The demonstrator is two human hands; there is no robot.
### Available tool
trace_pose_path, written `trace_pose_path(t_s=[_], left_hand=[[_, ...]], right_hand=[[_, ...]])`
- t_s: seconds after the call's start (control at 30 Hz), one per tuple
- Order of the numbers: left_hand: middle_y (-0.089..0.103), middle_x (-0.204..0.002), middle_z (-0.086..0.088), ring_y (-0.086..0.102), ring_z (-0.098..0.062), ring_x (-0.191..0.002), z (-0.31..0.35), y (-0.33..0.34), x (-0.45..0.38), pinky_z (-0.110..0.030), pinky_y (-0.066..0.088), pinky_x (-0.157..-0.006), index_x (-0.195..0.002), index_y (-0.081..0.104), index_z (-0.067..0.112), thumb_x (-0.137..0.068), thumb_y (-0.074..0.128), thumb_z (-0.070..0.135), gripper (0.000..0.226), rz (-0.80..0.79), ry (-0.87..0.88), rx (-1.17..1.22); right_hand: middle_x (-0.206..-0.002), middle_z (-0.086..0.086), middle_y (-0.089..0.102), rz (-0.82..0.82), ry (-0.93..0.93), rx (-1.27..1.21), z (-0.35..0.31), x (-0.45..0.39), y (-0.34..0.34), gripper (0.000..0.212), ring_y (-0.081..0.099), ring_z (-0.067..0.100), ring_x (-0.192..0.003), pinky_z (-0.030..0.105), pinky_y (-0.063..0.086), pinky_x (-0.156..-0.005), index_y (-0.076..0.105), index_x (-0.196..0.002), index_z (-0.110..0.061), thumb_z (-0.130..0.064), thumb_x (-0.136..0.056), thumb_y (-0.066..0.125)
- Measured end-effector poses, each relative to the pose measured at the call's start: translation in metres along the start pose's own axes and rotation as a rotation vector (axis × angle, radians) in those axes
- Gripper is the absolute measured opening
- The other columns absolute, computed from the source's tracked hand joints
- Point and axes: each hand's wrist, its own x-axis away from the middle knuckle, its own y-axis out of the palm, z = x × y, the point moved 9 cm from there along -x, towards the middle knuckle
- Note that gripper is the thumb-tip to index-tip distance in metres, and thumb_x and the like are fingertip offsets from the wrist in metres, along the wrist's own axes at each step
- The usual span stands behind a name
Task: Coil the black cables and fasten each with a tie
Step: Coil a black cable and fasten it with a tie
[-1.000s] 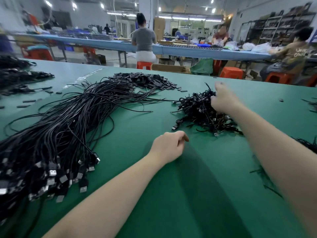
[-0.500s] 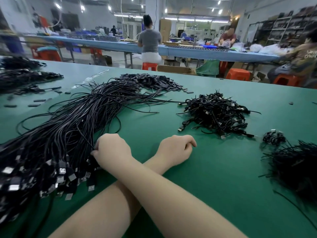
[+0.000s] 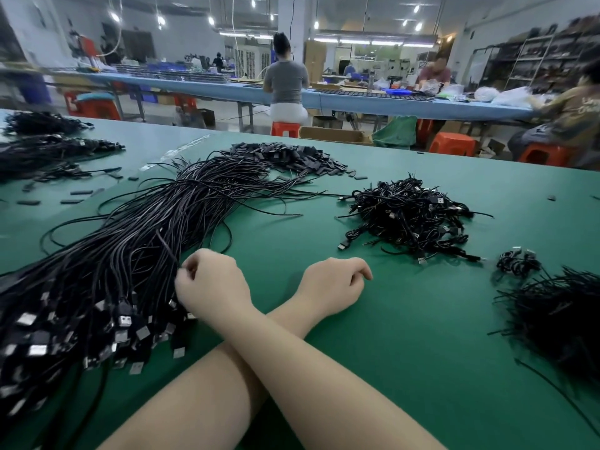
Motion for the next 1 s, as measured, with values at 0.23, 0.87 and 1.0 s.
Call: trace_pose_path(t_s=[0.23,0.87,1.0], left_hand=[[0.069,-0.089,-0.003,0.061,-0.025,-0.087,-0.013,0.012,-0.006,-0.024,0.039,-0.063,-0.103,0.065,0.024,-0.092,0.044,0.023,0.025,-0.06,-0.081,-0.041],[0.054,-0.084,0.01,0.051,-0.005,-0.074,0.059,-0.14,-0.008,-0.028,0.046,-0.067,-0.099,0.048,0.027,-0.085,0.063,0.054,0.034,0.273,0.163,0.038],[0.055,-0.108,-0.002,0.055,-0.025,-0.106,0.069,-0.137,-0.006,-0.038,0.048,-0.084,-0.116,0.052,0.015,-0.098,0.049,0.032,0.026,0.17,0.212,-0.142]], right_hand=[[-0.053,-0.009,0.054,-0.002,0.028,-0.995,-0.02,0.031,-0.128,0.02,0.046,0.005,-0.041,0.018,0.033,-0.042,0.056,-0.074,-0.018,-0.014,-0.093,0.055],[-0.066,-0.007,0.069,0.541,-0.079,-0.28,0.049,0.079,-0.301,0.006,0.056,0.005,-0.052,0.016,0.044,-0.049,0.069,-0.083,-0.023,-0.023,-0.081,0.074],[-0.066,-0.005,0.068,0.239,-0.138,-0.292,0.039,0.065,-0.264,0.008,0.056,0.006,-0.054,0.017,0.045,-0.051,0.074,-0.08,-0.026,-0.029,-0.074,0.078]])
